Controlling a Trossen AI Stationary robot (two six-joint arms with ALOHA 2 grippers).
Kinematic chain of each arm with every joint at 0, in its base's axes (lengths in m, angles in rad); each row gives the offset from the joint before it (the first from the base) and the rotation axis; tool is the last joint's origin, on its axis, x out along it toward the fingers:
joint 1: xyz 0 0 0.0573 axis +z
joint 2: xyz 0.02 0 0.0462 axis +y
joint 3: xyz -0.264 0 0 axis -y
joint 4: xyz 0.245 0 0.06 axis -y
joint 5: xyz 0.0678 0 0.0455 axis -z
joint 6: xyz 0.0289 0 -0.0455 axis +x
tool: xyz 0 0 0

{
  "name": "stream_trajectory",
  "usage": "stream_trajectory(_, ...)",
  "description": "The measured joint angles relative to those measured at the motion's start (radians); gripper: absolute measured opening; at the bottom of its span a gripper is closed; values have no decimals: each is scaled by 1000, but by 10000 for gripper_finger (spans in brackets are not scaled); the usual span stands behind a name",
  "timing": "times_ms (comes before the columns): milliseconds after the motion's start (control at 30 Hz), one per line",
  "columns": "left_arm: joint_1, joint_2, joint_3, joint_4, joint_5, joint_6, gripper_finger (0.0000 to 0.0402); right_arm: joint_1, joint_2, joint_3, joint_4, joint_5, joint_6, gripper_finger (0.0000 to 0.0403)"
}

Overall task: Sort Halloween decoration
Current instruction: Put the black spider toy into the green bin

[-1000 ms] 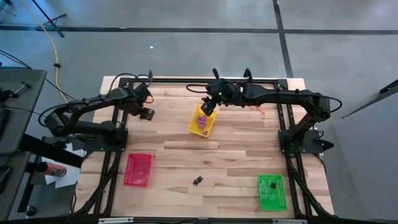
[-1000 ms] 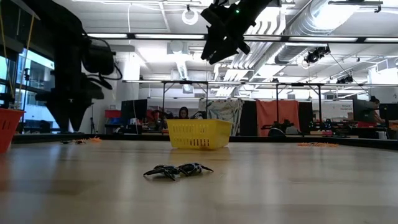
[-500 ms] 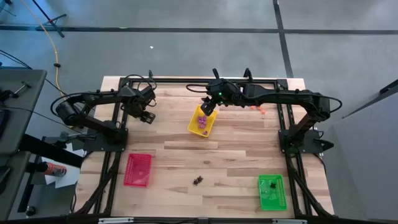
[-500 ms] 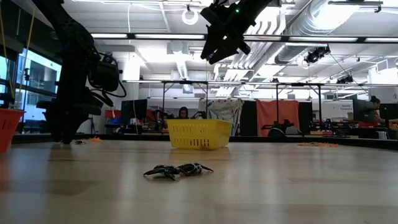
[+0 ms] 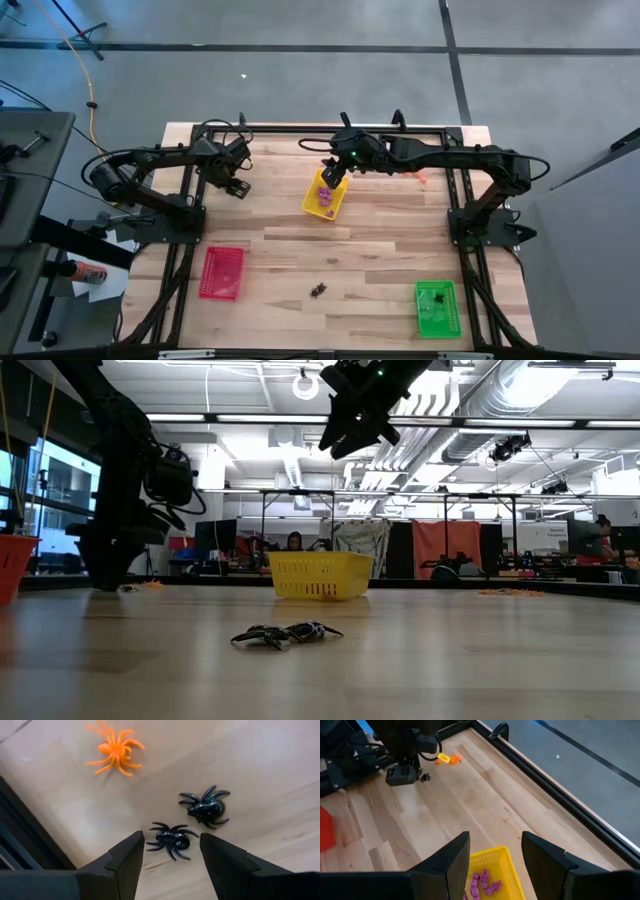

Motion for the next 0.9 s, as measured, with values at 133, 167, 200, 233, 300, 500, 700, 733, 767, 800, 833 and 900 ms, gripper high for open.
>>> stream_trajectory(133, 0, 0, 1, 11, 4, 0, 195, 1, 0, 0, 3, -5, 0, 173)
stream_trajectory(167, 0, 0, 1, 14, 4, -2, 195, 1, 0, 0, 4, -5, 0, 173)
stream_trajectory(200, 0, 0, 1, 17, 5, -1, 195, 1, 0, 0, 3, -6, 0, 173)
stream_trajectory(233, 0, 1, 1, 19, 7, -1, 195, 1, 0, 0, 3, -6, 0, 173)
stream_trajectory(300, 0, 1, 1, 19, 7, -3, 195, 1, 0, 0, 3, -9, 0, 173)
stream_trajectory(500, 0, 1, 2, 15, 14, -24, 174, 19, 0, 0, 3, -11, -3, 173)
stream_trajectory(700, 0, 1, 3, 12, 25, -33, 120, 44, 0, 0, 1, -11, -8, 173)
stream_trajectory(733, 0, 1, 3, 10, 25, -33, 111, 47, 0, 0, 1, -11, -8, 173)
stream_trajectory(767, 0, 1, 4, 8, 27, -33, 103, 50, 0, 0, 1, -11, -8, 173)
stream_trajectory(800, 0, 1, 3, 7, 31, -33, 96, 53, 0, 0, 1, -11, -8, 173)
stream_trajectory(833, 0, 2, 4, 12, 37, -35, 90, 55, 0, 0, 1, -11, -8, 173)
stream_trajectory(900, 0, 1, 3, 10, 47, -35, 82, 55, 0, 0, 1, -11, -8, 173)
